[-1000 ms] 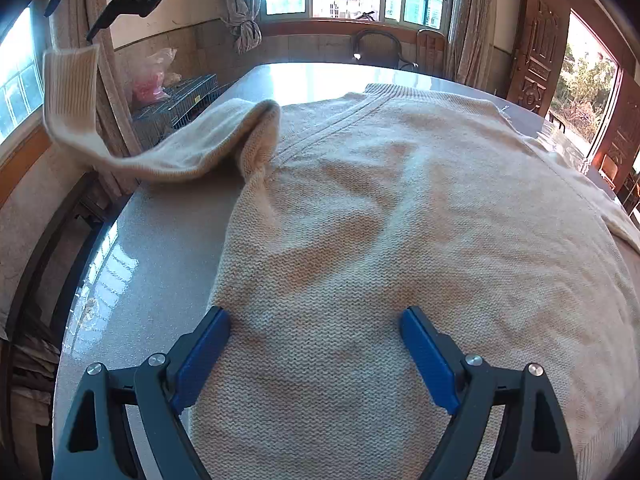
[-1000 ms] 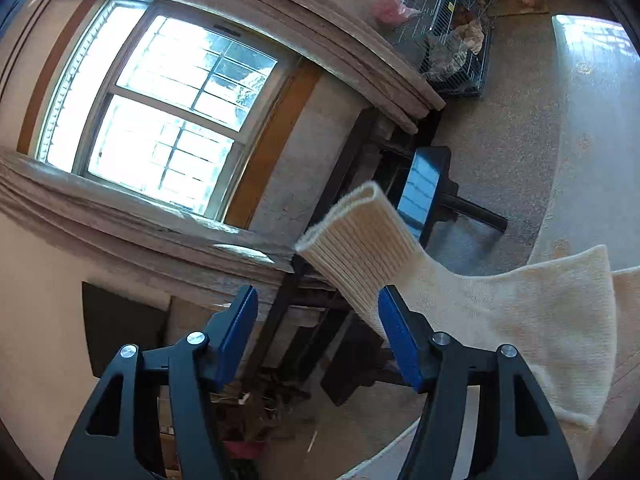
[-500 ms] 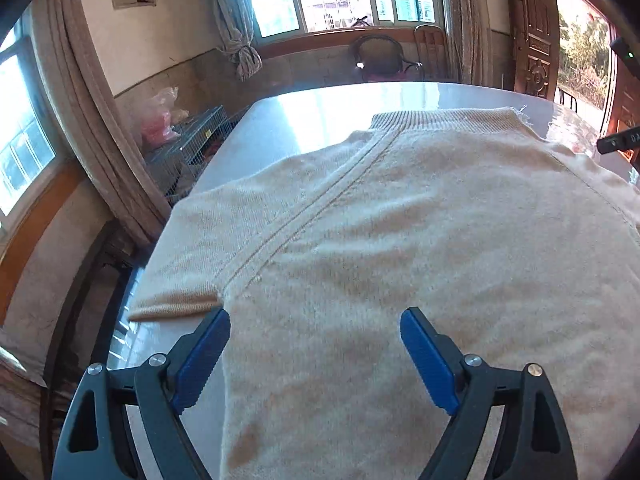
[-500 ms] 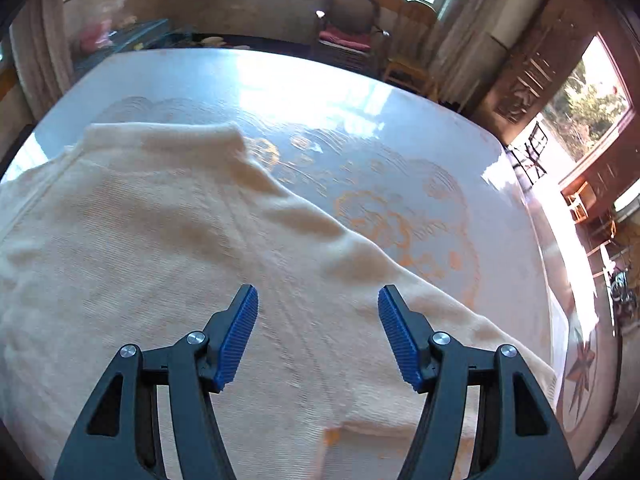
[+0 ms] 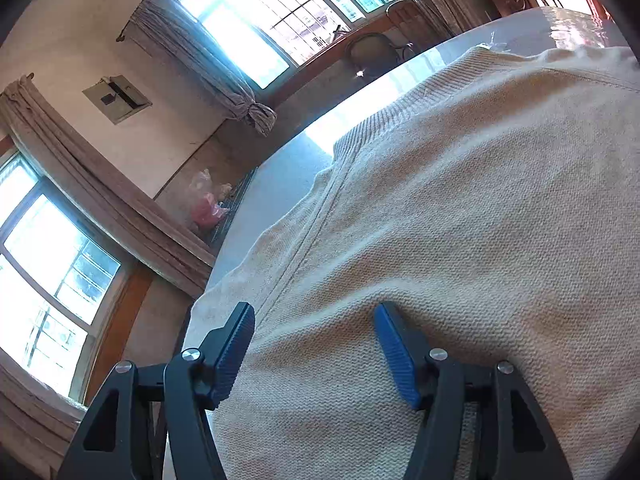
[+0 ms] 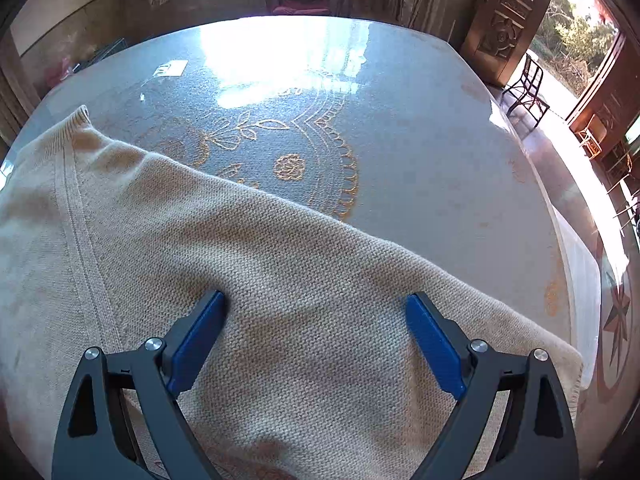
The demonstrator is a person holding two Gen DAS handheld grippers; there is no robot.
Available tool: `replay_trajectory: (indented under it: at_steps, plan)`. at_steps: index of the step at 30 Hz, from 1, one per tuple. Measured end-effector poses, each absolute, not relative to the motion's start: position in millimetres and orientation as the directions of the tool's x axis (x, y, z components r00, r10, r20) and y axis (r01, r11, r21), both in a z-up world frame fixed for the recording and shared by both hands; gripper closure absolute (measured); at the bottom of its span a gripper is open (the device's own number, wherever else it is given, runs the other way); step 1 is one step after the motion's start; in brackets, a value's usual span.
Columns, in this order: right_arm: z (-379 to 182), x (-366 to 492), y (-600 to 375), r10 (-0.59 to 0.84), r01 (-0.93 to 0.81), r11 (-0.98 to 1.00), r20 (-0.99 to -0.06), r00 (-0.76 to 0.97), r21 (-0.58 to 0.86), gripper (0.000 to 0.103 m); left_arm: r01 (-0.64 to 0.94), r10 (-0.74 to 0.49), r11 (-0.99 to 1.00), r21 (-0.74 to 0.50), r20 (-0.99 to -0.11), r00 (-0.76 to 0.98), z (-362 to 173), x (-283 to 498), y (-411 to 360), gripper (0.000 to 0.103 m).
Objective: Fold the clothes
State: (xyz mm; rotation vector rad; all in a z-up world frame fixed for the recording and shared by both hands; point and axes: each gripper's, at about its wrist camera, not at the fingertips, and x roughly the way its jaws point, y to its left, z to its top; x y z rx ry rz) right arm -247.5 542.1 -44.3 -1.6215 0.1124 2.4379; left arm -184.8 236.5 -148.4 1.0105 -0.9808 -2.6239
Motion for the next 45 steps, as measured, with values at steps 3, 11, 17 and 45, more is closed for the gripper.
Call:
replay_trajectory:
  at_steps: [3,11,17,45]
  plan:
    - [-40,-249,574,0.163,-0.250,-0.965,-0.919,-0.359,-0.074,0.010,-0.086,-0.360,-0.768,0.635,-0.539,-0.761,-154,-199,271,0.040]
    - [-32,-246,629,0.144,-0.301,-0.953,-0.920,-0.365,-0.030,0.010,-0.103,-0.346,-0.766,0.635,-0.542,-0.766,-162,-230,311,0.038]
    - [21,-238,553,0.000,-0.268,-0.948,-0.838,-0.545,0.174,0.014,-0.169,-0.262,-0.811,0.560,-0.606,-0.751,-154,-222,285,0.038]
    - [-50,5,340,0.000,0.062,-0.998,-0.958,-0.288,-0.018,0.011,-0.338,-0.094,-0.710,0.617,-0.559,-0.824,-152,-37,225,0.038]
